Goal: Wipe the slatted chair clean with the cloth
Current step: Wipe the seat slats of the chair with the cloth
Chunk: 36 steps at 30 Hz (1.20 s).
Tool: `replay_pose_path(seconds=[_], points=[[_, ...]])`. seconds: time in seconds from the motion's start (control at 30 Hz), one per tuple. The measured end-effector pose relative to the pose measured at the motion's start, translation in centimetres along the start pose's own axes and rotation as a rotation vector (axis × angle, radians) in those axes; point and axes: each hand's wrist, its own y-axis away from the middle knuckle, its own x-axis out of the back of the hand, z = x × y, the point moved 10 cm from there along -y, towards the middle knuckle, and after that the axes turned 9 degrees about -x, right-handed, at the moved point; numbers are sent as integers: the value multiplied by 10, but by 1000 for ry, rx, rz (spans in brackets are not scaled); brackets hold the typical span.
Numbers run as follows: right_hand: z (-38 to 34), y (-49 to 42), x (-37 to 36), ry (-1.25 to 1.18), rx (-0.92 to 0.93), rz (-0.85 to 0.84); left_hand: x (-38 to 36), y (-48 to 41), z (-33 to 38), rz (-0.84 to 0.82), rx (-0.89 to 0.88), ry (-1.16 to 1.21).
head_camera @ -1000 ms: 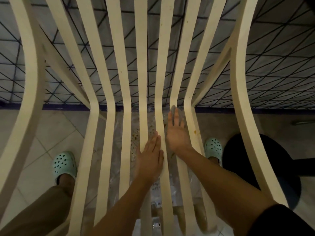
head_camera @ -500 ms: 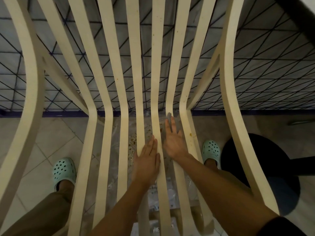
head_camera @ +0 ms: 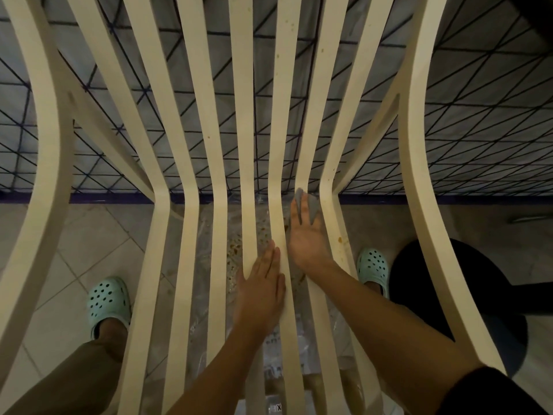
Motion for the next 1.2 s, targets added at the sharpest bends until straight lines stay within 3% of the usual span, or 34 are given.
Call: replay_pose_path(seconds=[0.13, 0.33, 0.6, 1.0, 1.2], points=[[-1, 10, 8, -86, 9, -5, 2, -2, 0, 16, -7, 14], [5, -20, 18, -186, -214, -86, 4, -2, 0, 28, -7, 26], [1, -5, 19, -53, -133, 5, 0, 0, -4, -10, 8, 34], [23, 93, -11, -43, -124, -72, 0, 0, -4, 37, 10, 43], [36, 144, -28, -41, -118, -97, -10, 42, 13, 27, -32, 41]])
